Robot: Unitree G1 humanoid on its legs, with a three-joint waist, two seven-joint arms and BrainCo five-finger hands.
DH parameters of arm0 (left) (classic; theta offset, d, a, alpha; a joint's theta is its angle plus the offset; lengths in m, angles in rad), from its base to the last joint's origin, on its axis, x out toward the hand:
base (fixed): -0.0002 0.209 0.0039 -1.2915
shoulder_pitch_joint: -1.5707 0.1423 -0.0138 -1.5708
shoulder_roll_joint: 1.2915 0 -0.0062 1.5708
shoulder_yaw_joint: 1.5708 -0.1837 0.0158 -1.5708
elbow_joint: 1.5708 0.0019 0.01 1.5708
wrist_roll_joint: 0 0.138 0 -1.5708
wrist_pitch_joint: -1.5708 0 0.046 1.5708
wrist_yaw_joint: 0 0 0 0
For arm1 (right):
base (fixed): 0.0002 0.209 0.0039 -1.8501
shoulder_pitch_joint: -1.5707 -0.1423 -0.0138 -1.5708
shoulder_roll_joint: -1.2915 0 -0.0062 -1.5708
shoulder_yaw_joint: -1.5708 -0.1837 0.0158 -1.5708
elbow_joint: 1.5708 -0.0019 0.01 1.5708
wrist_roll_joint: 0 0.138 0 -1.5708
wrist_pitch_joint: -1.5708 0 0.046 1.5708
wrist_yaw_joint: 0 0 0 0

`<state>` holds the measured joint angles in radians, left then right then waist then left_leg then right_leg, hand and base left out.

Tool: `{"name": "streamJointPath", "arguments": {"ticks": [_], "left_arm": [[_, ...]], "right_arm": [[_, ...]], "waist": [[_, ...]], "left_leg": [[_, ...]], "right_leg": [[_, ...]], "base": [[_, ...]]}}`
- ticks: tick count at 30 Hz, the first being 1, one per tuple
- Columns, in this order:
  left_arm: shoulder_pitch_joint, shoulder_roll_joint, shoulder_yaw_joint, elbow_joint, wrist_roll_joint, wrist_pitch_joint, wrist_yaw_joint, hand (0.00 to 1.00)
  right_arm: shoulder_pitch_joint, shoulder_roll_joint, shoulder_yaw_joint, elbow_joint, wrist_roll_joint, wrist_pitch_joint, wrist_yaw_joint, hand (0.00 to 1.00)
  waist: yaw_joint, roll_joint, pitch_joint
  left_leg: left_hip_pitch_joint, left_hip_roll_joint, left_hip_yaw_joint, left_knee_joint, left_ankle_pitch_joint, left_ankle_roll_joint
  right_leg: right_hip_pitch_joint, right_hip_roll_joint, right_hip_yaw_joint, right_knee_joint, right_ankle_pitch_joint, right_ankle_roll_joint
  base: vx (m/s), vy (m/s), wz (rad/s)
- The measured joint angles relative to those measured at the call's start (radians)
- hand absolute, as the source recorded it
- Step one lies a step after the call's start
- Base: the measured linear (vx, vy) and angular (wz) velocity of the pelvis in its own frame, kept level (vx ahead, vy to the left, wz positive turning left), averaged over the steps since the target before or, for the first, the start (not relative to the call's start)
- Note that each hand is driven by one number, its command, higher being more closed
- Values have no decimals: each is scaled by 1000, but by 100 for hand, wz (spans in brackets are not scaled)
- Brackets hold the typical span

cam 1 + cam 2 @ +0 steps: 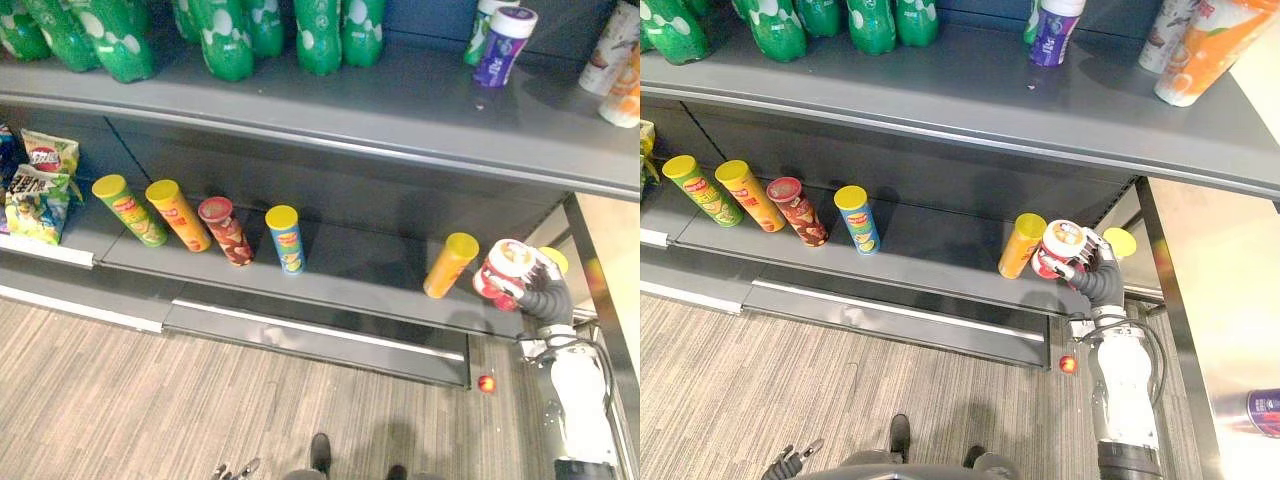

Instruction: Put the gum and the chips on the shelf.

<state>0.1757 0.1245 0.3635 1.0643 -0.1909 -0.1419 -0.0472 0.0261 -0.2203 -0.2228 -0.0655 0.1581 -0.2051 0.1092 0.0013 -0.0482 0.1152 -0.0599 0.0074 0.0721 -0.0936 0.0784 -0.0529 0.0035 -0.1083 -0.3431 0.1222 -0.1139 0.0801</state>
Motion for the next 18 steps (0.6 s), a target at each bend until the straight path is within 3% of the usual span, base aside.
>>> {"name": "streamJointPath", "arguments": {"ticks": [11,18], "left_arm": [[-7,-3,-25,32,18,3,1,0],[-13,-3,-24,50,40,21,1,0]], "right_arm": [[-98,-36,112,-1,21,3,-15,100],[-110,-64,175,-7,99,14,10,100]], "waist": [[-3,39,-11],[1,42,-13]], "left_leg": [[-2,7,87,-9,-9,9],[-7,17,139,-9,-12,15]], "right_leg": [[-19,8,57,-46,3,-3],[-17,9,62,-75,22,12]], "base": [[-86,15,-21],[-40,29,-5]]}}
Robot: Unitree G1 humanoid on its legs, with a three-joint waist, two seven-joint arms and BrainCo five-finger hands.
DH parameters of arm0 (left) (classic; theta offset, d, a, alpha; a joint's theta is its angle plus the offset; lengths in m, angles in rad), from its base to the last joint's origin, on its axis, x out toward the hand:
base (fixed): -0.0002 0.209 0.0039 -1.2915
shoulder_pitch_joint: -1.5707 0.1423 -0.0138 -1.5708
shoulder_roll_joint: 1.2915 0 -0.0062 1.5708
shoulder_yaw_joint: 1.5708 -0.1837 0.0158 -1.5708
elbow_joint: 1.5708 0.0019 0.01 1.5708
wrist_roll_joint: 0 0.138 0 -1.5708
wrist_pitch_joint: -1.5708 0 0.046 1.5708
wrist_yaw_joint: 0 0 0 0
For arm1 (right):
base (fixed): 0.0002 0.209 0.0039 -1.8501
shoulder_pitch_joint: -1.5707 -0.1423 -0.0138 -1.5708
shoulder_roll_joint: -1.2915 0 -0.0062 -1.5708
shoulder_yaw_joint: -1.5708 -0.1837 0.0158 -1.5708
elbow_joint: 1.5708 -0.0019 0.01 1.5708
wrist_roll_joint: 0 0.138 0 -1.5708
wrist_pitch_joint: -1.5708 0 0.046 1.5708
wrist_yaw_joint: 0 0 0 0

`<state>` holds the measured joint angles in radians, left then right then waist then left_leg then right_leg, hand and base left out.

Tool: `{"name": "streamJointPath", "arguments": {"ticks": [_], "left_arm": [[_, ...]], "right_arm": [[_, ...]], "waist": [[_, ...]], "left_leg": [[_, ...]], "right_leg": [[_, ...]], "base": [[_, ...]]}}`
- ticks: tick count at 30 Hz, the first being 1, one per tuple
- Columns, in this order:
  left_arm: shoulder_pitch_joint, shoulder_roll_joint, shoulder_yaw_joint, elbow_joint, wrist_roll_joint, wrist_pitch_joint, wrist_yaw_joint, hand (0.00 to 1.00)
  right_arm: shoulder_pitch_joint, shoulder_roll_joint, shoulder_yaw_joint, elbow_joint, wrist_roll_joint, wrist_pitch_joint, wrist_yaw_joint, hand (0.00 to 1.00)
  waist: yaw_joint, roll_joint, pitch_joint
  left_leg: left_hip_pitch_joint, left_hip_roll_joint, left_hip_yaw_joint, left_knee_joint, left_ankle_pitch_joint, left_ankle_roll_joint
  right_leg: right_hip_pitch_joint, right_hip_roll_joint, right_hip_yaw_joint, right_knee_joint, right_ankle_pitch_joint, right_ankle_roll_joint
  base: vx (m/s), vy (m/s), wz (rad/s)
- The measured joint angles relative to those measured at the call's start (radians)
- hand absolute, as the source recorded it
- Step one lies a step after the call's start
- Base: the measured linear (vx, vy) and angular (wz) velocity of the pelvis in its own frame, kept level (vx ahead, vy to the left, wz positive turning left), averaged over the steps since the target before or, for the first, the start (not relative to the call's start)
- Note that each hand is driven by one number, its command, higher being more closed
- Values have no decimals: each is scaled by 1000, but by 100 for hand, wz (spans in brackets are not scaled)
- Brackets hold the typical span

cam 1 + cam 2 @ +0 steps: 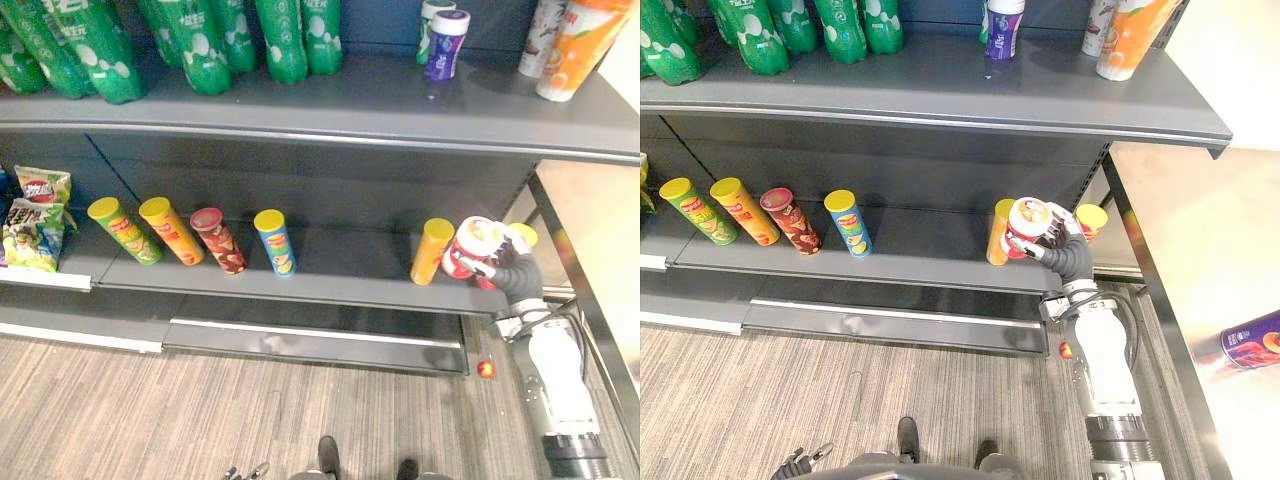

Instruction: Put the gum and the chips on the shelf.

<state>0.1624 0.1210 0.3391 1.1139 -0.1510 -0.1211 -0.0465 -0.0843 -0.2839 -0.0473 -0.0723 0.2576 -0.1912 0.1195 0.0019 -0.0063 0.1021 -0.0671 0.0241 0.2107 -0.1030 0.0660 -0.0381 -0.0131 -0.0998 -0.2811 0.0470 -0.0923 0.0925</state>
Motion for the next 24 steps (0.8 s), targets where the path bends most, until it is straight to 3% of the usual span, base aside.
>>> {"name": "streamJointPath", "arguments": {"ticks": [7,16,24], "left_arm": [[-3,1,0,2,17,0,0,0],[-1,-1,-21,32,17,2,0,0],[3,0,-20,38,17,19,0,0]], "right_arm": [[-99,-58,37,-21,42,18,34,100],[-348,-181,36,-26,75,18,-15,100],[-571,-296,77,94,117,41,-32,100]], "waist": [[1,-4,-4],[1,-8,-29],[4,-9,-30]], "left_leg": [[1,-1,17,0,14,18],[17,12,12,0,17,19],[15,27,8,-1,26,12]], "right_leg": [[6,1,9,-18,26,-13],[33,19,10,-45,39,-28],[32,36,11,-62,48,-36]], "base": [[77,10,-6],[19,-6,-1],[-46,4,-1]]}}
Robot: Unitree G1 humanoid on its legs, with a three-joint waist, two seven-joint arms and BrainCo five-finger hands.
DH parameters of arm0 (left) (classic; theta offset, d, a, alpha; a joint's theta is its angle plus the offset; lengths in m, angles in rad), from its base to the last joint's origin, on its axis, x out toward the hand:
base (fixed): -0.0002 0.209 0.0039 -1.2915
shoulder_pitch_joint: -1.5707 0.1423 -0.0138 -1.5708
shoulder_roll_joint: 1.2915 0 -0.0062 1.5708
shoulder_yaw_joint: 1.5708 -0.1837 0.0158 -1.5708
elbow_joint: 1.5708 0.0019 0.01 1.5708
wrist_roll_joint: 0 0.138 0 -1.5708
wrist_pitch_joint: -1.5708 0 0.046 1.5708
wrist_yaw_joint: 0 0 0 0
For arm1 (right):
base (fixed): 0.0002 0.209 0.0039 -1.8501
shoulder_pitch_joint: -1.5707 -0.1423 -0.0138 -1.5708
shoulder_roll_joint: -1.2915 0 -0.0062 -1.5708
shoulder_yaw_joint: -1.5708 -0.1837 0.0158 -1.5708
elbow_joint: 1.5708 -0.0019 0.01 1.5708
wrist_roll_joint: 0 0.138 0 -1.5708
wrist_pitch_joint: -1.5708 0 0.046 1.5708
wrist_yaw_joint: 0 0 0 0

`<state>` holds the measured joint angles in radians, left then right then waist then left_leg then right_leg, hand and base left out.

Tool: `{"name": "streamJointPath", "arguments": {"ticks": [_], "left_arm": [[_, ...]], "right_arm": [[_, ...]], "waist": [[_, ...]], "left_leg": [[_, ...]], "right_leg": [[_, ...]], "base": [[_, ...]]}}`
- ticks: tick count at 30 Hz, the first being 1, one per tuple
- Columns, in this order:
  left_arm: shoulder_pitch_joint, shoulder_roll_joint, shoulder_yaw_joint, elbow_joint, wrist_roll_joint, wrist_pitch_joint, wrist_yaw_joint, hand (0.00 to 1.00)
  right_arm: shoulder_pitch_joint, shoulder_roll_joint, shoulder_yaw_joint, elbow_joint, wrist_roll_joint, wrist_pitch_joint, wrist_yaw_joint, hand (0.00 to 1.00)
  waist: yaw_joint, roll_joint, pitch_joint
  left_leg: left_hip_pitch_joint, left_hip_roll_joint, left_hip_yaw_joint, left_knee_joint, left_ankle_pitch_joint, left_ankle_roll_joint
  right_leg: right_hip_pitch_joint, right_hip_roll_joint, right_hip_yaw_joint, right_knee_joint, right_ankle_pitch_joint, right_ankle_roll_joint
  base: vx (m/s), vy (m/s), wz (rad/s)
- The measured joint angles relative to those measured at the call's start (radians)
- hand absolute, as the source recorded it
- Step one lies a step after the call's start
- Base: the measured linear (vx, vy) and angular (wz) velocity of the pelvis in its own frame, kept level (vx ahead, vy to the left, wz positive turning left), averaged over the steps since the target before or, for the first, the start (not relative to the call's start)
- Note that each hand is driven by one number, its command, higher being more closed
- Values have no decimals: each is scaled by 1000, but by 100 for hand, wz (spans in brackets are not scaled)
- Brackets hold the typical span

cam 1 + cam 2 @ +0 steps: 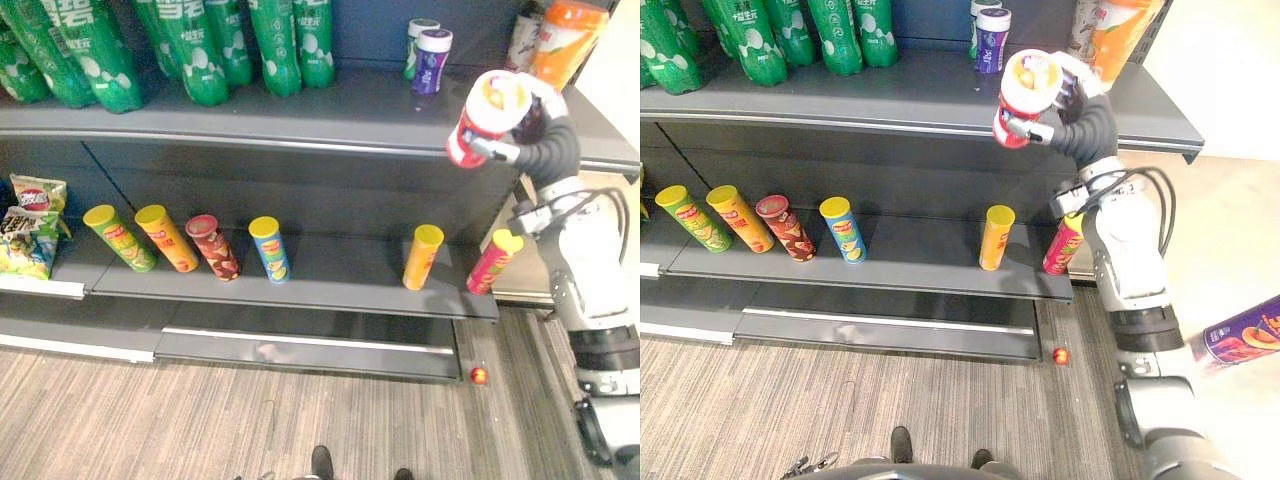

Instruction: Put the gum and the chips on the shelf.

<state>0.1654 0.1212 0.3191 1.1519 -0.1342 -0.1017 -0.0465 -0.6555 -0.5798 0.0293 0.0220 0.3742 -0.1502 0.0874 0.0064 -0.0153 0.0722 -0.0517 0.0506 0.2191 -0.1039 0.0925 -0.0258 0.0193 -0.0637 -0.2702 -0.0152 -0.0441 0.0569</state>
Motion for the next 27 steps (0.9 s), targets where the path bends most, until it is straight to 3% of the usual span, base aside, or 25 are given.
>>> {"name": "streamJointPath", "arguments": {"ticks": [5,14,27], "left_arm": [[0,0,-1,0,-2,3,-1,0],[-27,0,-10,-7,-25,3,0,0],[-82,0,-7,-11,-59,3,9,0]], "right_arm": [[-149,-30,52,177,24,18,-22,100],[-424,-30,96,528,28,87,-62,100],[-524,15,73,635,18,118,-90,100]], "waist": [[6,-5,-3],[43,-10,-4],[53,-13,48]], "left_leg": [[-3,3,10,0,3,0],[-46,6,-14,0,25,5],[-68,20,-12,0,36,3]], "right_leg": [[-7,2,5,-1,3,1],[-22,14,-11,-28,35,-9],[-47,27,-8,-27,39,-17]], "base": [[10,6,-4],[38,0,6],[4,1,-1]]}}
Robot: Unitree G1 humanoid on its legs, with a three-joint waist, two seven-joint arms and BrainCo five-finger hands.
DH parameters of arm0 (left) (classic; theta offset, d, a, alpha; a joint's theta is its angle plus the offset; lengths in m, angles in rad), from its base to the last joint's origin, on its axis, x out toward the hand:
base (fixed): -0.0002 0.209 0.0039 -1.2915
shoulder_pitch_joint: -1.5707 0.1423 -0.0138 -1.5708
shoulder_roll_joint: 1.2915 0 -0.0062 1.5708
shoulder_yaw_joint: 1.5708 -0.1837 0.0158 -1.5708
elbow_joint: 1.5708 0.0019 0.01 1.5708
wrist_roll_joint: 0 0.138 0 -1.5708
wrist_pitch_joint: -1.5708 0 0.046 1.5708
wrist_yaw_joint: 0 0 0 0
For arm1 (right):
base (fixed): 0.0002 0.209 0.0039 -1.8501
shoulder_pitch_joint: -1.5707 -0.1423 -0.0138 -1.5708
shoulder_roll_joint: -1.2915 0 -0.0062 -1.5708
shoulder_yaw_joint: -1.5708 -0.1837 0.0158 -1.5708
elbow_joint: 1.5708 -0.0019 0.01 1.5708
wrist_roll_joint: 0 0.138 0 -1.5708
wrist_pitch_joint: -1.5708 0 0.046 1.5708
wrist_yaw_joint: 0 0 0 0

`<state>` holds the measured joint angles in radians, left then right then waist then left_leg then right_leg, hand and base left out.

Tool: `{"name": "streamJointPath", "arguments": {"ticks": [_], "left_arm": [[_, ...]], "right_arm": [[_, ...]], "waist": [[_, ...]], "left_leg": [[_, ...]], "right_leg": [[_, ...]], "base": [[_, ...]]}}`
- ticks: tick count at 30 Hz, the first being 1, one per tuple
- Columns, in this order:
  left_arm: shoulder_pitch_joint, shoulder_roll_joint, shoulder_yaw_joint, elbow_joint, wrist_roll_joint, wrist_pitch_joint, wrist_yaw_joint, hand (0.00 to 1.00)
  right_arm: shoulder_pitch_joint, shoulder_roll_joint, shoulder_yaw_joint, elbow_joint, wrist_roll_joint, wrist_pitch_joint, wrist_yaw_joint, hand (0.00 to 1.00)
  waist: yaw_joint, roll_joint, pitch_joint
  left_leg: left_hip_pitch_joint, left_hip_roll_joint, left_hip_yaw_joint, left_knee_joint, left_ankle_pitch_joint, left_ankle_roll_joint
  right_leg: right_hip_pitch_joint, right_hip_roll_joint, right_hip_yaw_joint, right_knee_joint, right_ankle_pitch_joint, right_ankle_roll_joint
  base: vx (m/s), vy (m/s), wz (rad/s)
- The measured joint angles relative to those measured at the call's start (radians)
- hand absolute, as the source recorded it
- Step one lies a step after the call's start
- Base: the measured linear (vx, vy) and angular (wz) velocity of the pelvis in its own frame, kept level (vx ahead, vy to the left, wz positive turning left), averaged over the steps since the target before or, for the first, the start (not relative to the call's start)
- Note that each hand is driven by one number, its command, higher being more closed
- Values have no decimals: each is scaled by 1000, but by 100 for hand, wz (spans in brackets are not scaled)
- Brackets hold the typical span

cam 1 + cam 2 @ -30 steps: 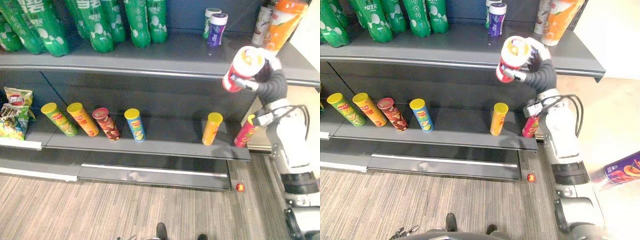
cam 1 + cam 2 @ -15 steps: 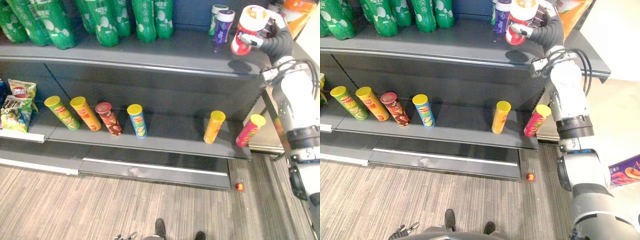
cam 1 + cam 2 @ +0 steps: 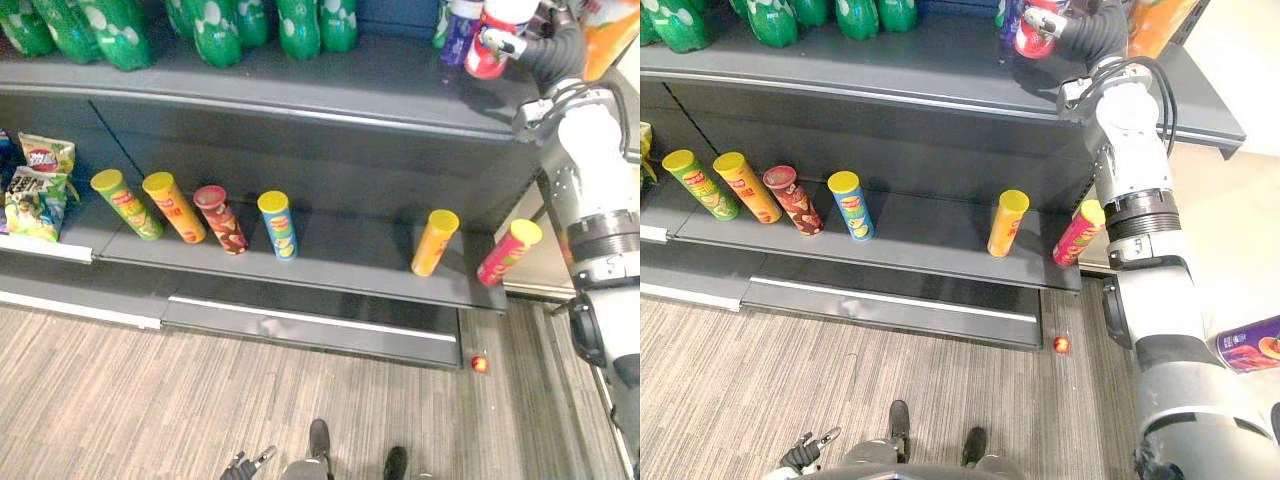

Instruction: Put the gum and the chips on the shelf.

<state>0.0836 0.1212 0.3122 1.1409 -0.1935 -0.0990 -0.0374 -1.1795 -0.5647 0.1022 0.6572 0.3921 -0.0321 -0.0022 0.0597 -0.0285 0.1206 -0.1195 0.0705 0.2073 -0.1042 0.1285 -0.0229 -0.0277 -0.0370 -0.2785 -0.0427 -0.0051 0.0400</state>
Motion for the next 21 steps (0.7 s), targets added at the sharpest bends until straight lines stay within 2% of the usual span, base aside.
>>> {"name": "streamJointPath", "arguments": {"ticks": [3,13,21], "left_arm": [[-1,0,0,-8,0,0,1,0],[-1,-5,-1,-10,1,0,1,0],[2,-5,-1,-7,4,2,1,0]], "right_arm": [[0,15,-19,1,-1,5,7,100],[58,40,-18,-11,-2,5,35,100],[162,40,-16,-150,-2,-5,50,100]], "waist": [[-2,-8,8],[-4,-8,9],[-19,-14,12]], "left_leg": [[1,0,5,0,3,0],[17,11,28,0,3,-2],[18,12,31,0,-2,-10]], "right_leg": [[-2,0,5,0,5,-4],[0,7,29,6,7,-6],[-1,7,36,8,4,-5]], "base": [[62,5,-5],[37,0,-8],[-2,3,-1]]}}
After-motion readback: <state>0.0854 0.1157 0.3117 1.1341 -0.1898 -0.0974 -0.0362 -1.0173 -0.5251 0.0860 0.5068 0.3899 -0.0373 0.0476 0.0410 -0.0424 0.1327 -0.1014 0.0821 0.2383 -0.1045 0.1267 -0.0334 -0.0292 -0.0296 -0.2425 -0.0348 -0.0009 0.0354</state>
